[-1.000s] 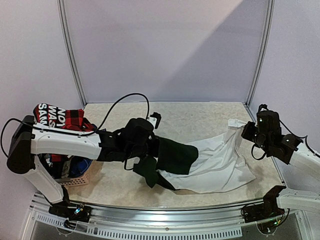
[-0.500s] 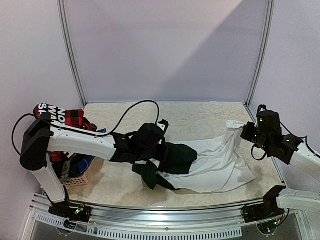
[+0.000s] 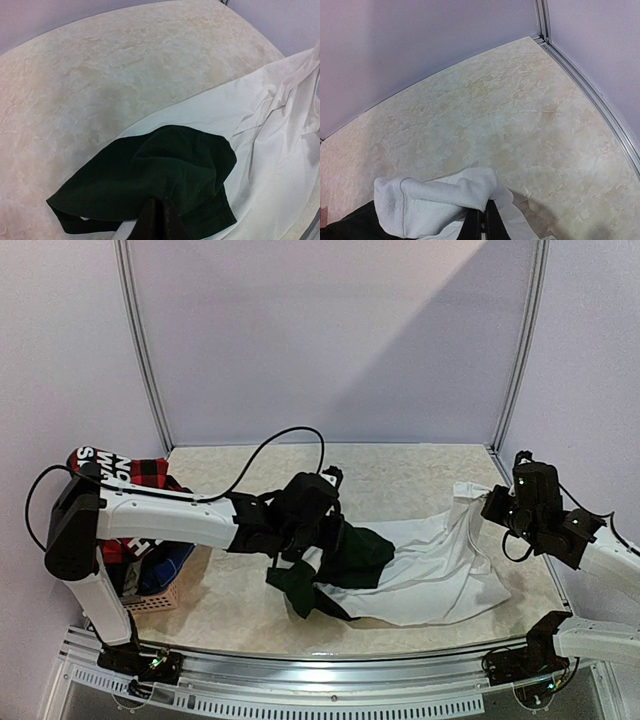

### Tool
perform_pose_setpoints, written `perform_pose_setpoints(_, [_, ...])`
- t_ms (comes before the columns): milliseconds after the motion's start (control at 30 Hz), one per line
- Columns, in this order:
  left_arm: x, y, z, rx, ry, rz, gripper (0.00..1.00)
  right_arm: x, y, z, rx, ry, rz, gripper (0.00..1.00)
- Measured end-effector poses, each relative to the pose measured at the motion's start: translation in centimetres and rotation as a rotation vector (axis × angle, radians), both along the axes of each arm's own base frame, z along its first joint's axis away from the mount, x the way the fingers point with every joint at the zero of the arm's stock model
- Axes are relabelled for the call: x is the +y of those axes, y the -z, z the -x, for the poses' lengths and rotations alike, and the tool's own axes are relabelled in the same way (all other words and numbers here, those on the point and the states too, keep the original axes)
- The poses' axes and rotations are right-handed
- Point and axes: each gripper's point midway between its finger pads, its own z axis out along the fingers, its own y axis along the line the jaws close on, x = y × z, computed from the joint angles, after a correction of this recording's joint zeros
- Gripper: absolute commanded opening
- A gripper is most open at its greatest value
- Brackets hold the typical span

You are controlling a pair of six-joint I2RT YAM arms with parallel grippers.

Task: Fold and stack the mixed laundry pile
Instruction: Flatten out the crumpled T-shirt at the center of the board.

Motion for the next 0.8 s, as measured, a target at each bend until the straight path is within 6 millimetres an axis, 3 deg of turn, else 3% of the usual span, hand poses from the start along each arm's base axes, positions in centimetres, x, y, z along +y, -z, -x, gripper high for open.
perform_pose_setpoints(433, [0.0, 0.3, 0.6, -0.002, 0.009, -0.029, 0.00, -0.3, 0.6, 0.3, 0.012, 0.006, 0.010, 0.00])
perform_pose_setpoints(567, [0.9, -0.2, 0.6, -0.020, -0.008, -0.055, 0.00, -0.3, 0.7, 0.3, 0.012, 0.005, 0.011, 0.00])
perform_pose_setpoints(667, [3.2, -2.2, 1.0, -0.048, -0.035, -0.070, 0.00, -0.2, 0.5, 0.4, 0.008, 0.000, 0.010, 0.00])
perform_pose_setpoints(800, [6.6, -7.4, 1.7, -0.120, -0.085, -0.019, 0.00, -0.1, -0.2, 0.6, -0.015, -0.014, -0.008, 0.00])
